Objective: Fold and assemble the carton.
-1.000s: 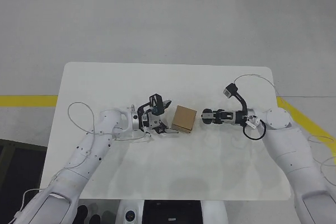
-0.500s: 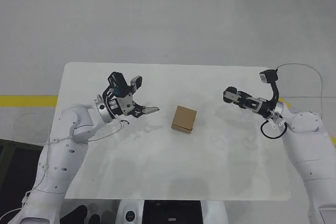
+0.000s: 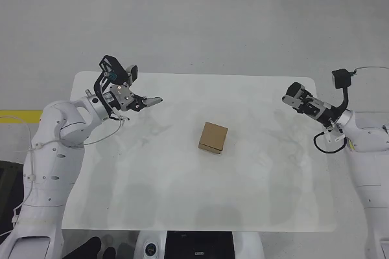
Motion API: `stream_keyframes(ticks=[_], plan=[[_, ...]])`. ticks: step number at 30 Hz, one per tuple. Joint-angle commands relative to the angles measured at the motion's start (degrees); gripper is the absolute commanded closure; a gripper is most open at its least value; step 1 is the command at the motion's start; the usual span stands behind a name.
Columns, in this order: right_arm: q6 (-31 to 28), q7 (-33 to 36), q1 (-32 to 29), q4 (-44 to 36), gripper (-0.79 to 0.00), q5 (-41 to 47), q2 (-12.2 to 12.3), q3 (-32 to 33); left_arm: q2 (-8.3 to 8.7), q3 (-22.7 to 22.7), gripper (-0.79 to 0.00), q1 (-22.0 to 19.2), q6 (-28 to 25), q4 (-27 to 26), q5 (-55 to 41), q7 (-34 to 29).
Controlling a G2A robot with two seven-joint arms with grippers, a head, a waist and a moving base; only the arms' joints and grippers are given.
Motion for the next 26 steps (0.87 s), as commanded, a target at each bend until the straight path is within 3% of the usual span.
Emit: stream_keyframes(ticks=[1,7,26], plan=[[1.4,-3.07,-0.29,-1.24,-0.785,-5.48,0.18,0.89,0.21,-0.63,-0.785,-0.62,0.07,1.27,-0.02,-0.33],[7.16,-7.76,-1.1,-4.43,-0.785,-15.89,0.55,1.81,1.03,-2.16,-0.785,-1.96,-1.32,3.19,1.75,-2.84],[7.16,-7.76,-1.1,-4.43,-0.784,-15.89,0.55,1.81,1.55,-3.59,-0.784,-1.89,-0.69,3.7,1.56,-3.37]])
